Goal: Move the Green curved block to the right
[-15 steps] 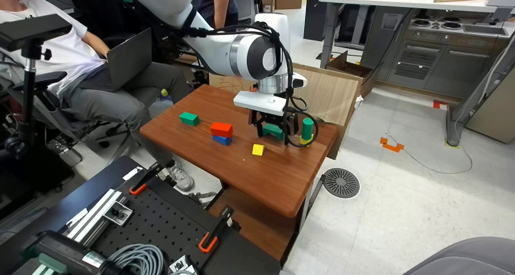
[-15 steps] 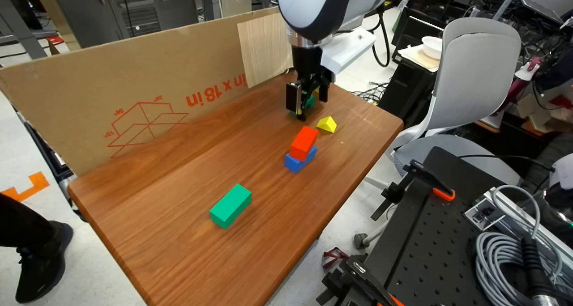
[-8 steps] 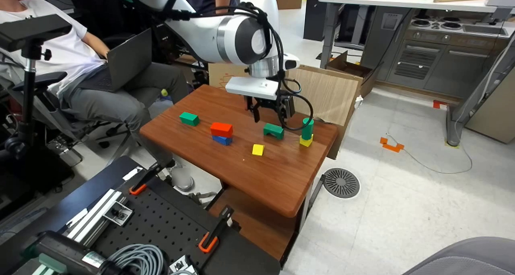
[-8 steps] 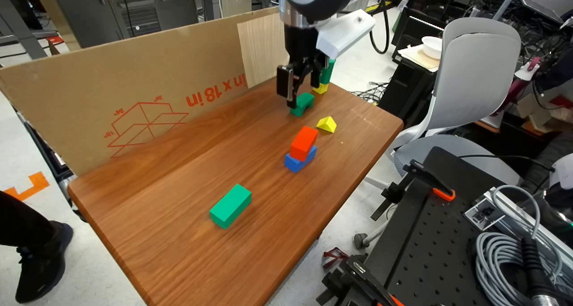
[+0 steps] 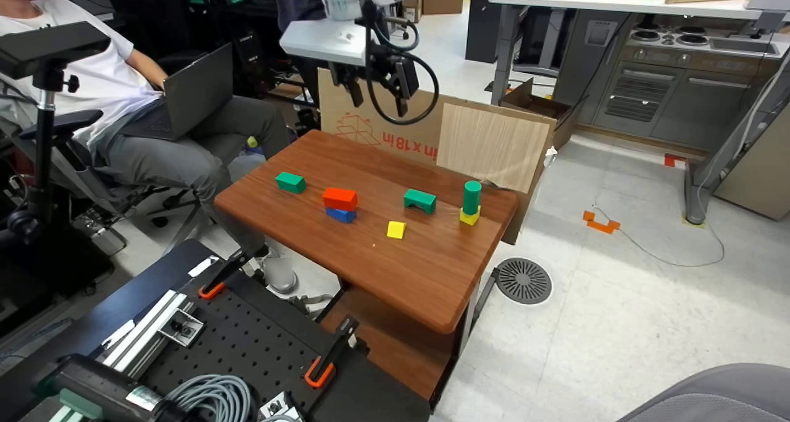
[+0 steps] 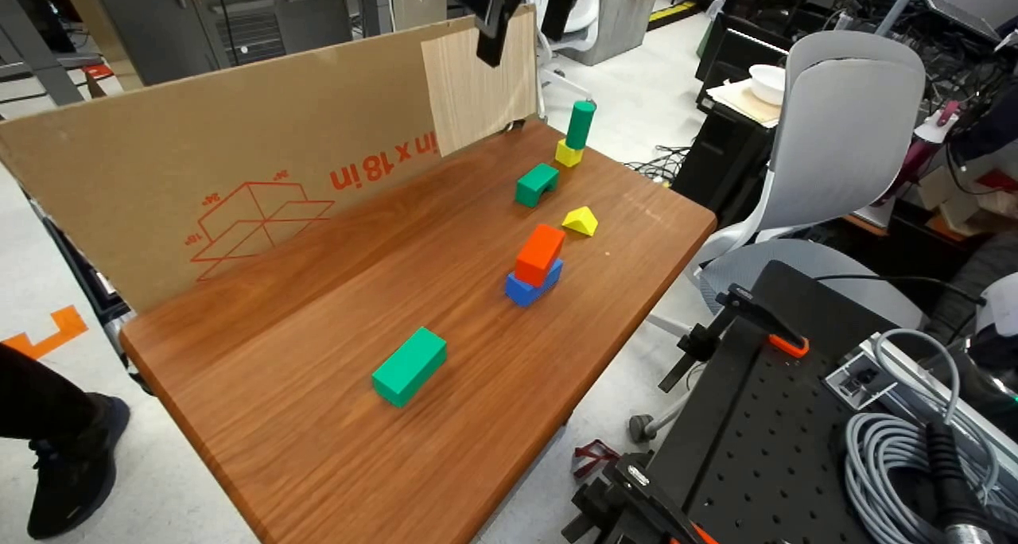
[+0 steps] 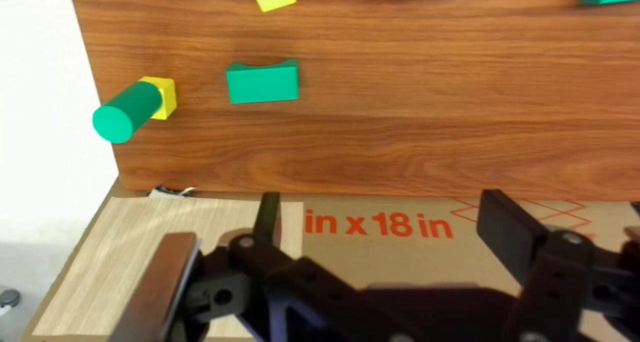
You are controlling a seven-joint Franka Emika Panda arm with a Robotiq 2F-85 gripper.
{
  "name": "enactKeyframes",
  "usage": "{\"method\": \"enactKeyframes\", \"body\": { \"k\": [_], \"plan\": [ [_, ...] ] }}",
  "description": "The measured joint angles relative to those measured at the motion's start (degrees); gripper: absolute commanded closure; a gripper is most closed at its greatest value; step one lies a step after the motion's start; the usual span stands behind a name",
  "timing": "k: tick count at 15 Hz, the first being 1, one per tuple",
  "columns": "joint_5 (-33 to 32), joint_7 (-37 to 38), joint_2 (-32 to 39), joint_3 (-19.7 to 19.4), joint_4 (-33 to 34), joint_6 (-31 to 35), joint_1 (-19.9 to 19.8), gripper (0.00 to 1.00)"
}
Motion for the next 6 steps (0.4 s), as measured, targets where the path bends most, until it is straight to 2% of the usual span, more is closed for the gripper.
{"method": "enactKeyframes", "body": {
  "k": [3, 6],
  "plan": [
    [6.4, -3.4, -7.9, 2.7, -4.7, -4.1, 0.1, 0.00],
    [8.1, -4.3, -14.2, 3.8, -8.5, -8.4, 0.6, 0.00]
  ]
}}
